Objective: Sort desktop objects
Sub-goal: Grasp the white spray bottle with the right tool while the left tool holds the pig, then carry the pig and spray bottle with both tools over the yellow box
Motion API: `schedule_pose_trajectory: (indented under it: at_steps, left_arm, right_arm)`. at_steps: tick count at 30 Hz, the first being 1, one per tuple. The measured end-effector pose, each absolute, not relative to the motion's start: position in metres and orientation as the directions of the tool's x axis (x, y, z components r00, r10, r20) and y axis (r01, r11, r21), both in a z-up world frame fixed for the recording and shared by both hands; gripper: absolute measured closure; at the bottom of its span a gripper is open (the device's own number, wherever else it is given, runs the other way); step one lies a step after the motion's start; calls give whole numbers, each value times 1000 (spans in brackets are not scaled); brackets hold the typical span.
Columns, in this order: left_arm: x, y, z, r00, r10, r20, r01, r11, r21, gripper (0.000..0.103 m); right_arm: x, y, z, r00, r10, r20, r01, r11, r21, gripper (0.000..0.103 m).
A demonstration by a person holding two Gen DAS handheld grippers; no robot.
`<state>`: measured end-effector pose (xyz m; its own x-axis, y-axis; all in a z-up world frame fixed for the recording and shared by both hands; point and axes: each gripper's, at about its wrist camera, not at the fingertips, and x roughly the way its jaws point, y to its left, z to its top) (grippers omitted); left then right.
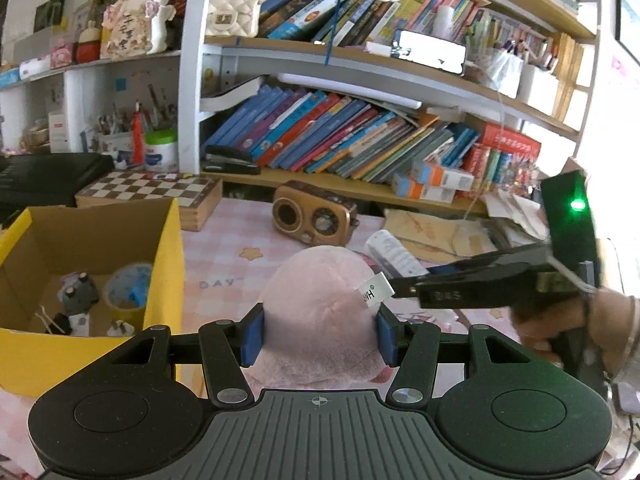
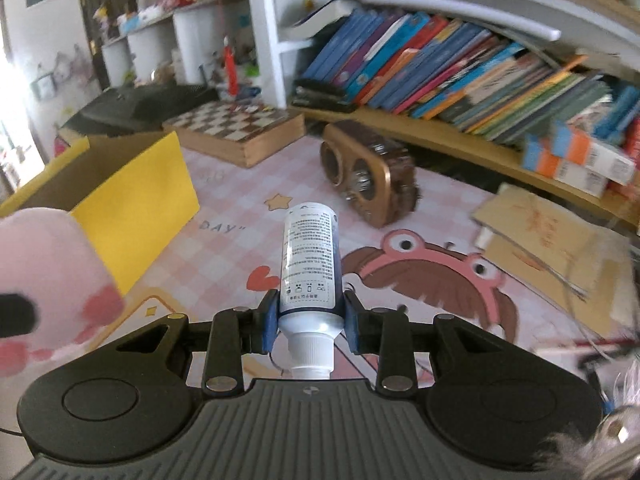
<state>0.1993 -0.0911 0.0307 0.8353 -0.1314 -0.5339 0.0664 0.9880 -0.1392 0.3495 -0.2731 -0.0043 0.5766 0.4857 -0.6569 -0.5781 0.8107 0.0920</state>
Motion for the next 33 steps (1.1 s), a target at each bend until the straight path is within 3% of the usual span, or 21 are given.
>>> schedule_pose_trajectory:
  at_steps: [11,33]
  left_arm:
    - [183,-68,24,822,-213,-528,139,975,-176,49]
    - [117,0,9,758,-326,-564,235,944,-229,49]
  right_arm:
    - [273,-287,19,654,425,-625,-453,883,127,73]
    - [141,-218,5,659,333,-675,-349,930,119,73]
